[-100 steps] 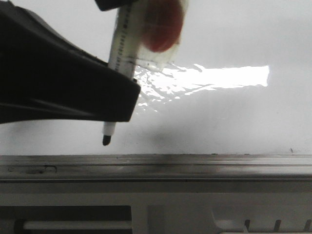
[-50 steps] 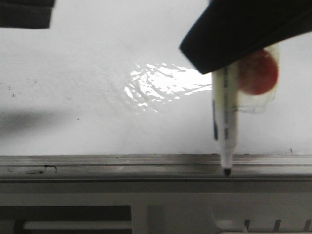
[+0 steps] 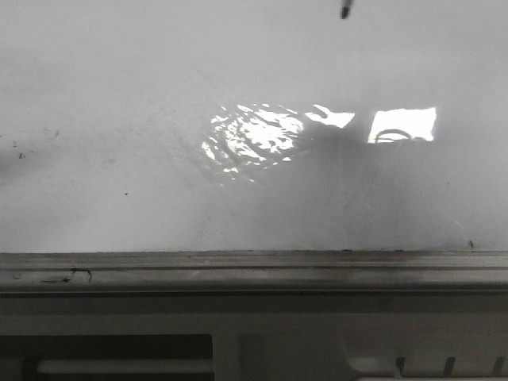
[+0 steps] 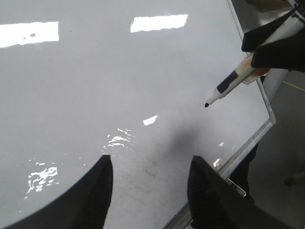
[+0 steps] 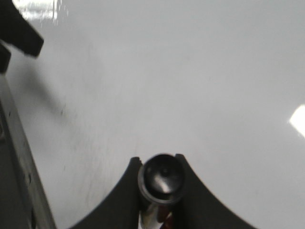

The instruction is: Write number 9 on whiteboard

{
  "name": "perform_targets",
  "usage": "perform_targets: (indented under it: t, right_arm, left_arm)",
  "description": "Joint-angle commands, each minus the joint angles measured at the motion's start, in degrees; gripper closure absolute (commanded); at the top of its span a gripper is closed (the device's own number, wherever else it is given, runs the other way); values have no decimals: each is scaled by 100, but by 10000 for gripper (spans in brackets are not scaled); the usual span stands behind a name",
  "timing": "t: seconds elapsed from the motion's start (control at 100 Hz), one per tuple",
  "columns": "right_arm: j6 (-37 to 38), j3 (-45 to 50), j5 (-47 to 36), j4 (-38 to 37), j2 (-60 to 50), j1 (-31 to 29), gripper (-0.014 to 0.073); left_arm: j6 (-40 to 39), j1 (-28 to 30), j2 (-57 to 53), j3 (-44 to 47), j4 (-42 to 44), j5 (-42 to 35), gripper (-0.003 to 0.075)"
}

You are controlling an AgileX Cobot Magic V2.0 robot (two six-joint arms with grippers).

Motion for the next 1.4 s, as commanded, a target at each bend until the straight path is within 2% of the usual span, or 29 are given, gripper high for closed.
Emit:
perform_targets:
  t: [0.0, 0.04, 0.11, 0.29, 0.46, 0.62, 0.83, 0.98, 1.23, 1.39]
  right_arm:
    - [168, 428, -2213, -135, -116, -95, 636]
    - [158, 655, -2738, -135, -76, -173, 636]
    - [132, 884, -3201, -124, 60, -388, 636]
    - [113, 994, -3257, -82, 363, -988, 638]
    - [113, 994, -3289, -69, 455, -1001, 638]
    - [113, 994, -3351, 345, 669, -1001, 638]
    - [113, 994, -3934, 617, 1017, -1023, 642]
    - [478, 994, -3798, 617, 1183, -937, 667]
    - [466, 994, -2728, 617, 953, -890, 667]
    - [290, 946, -2689, 617, 780, -1124, 667]
  left_arm:
    - [-77, 26, -15, -140, -315, -6, 406]
    - [-77, 26, -15, -140, -315, -6, 406]
    - [-81, 26, -15, -140, -315, -1, 406]
    - [-81, 26, -15, -140, -315, -1, 406]
    - [-81, 26, -15, -140, -315, -62, 406]
    - [-81, 26, -15, -140, -315, -168, 406]
    - [-81, 26, -15, -140, -315, -168, 406]
    - [-81, 26, -15, -140, -315, -147, 406]
    - [-81, 26, -15, -140, -315, -147, 406]
    - [-81, 26, -15, -140, -315, -147, 406]
